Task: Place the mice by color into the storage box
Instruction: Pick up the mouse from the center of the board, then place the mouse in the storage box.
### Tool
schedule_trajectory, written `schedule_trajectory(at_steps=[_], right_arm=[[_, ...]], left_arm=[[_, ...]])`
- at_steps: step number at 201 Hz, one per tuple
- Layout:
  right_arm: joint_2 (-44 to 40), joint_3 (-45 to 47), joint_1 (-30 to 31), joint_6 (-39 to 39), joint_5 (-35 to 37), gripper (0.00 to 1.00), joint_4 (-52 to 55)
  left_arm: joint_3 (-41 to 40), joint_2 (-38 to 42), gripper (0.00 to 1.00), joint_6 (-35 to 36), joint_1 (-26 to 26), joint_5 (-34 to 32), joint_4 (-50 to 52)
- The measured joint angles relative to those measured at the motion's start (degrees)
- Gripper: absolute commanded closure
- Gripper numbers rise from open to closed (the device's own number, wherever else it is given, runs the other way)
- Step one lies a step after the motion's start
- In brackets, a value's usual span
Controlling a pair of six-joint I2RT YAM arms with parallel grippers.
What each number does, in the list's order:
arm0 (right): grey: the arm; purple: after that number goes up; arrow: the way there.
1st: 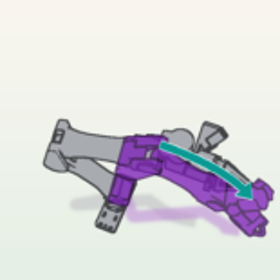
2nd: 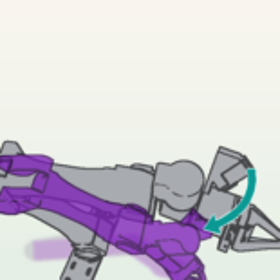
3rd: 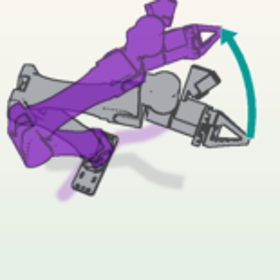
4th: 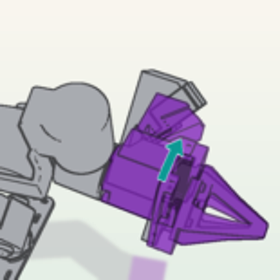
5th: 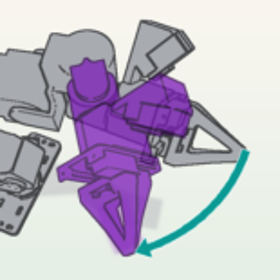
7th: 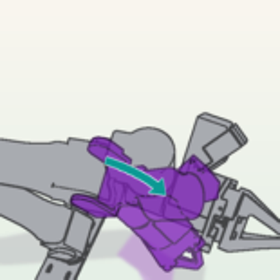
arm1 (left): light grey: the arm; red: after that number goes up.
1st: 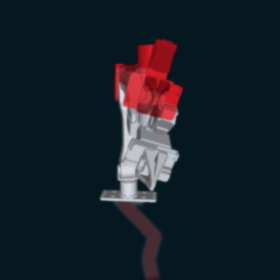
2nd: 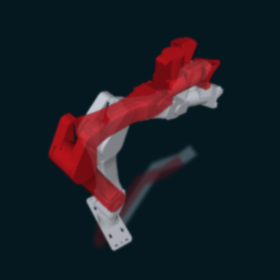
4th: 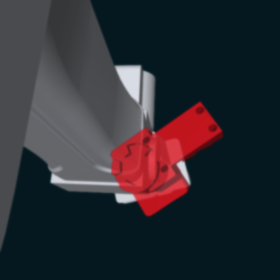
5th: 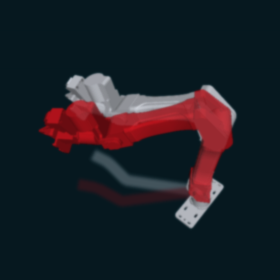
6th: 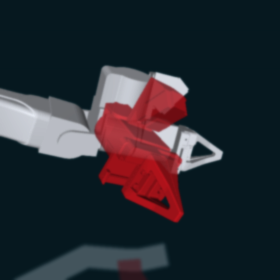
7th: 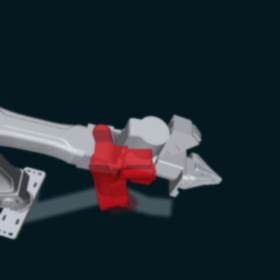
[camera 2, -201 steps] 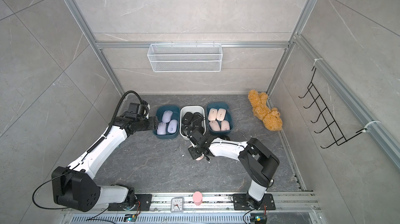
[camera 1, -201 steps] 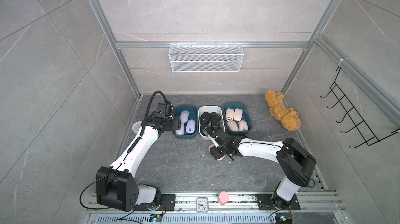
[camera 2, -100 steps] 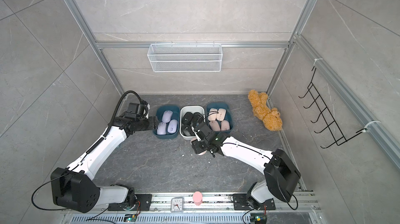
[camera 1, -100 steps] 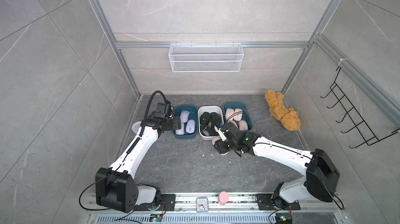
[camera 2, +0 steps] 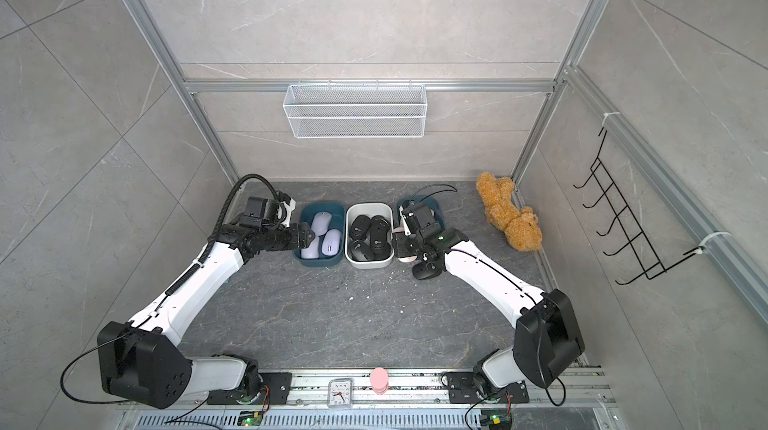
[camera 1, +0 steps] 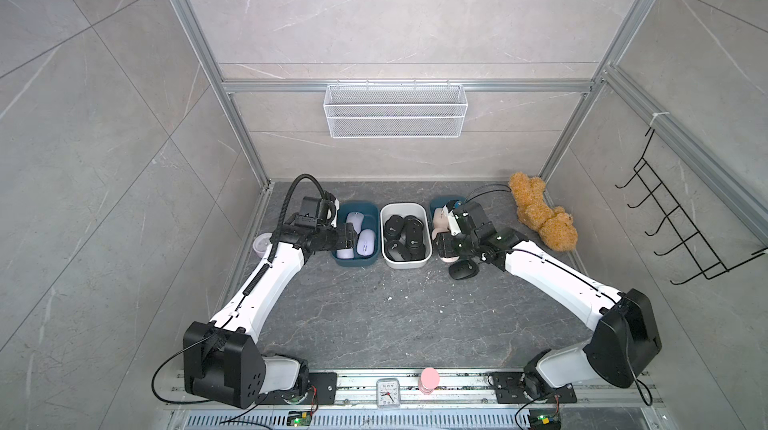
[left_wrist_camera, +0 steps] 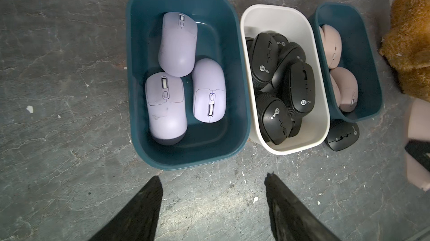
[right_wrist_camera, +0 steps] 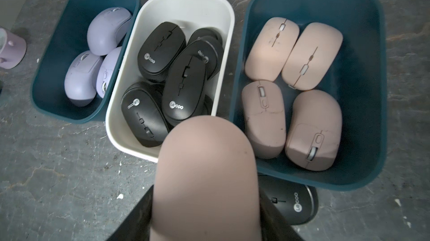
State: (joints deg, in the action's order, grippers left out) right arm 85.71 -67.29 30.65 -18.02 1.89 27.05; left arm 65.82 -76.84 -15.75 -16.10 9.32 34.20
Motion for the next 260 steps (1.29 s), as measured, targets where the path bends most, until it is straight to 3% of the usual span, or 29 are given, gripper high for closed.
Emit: schedule_trajectory(at_steps=[114,260], right_arm=[[17.59,-10.49,-11.96,-2.82,0.07,0.52,-4.66],[33.03,-23.32,-12.74,-2.8,-1.66,0.5,-9.09]], left_arm=[[0.0,-0.37,0.28,1.49,-1.92,1.75,0.02],[0.0,-2.82,0.28,1.7,-1.92,0.37,0.02]])
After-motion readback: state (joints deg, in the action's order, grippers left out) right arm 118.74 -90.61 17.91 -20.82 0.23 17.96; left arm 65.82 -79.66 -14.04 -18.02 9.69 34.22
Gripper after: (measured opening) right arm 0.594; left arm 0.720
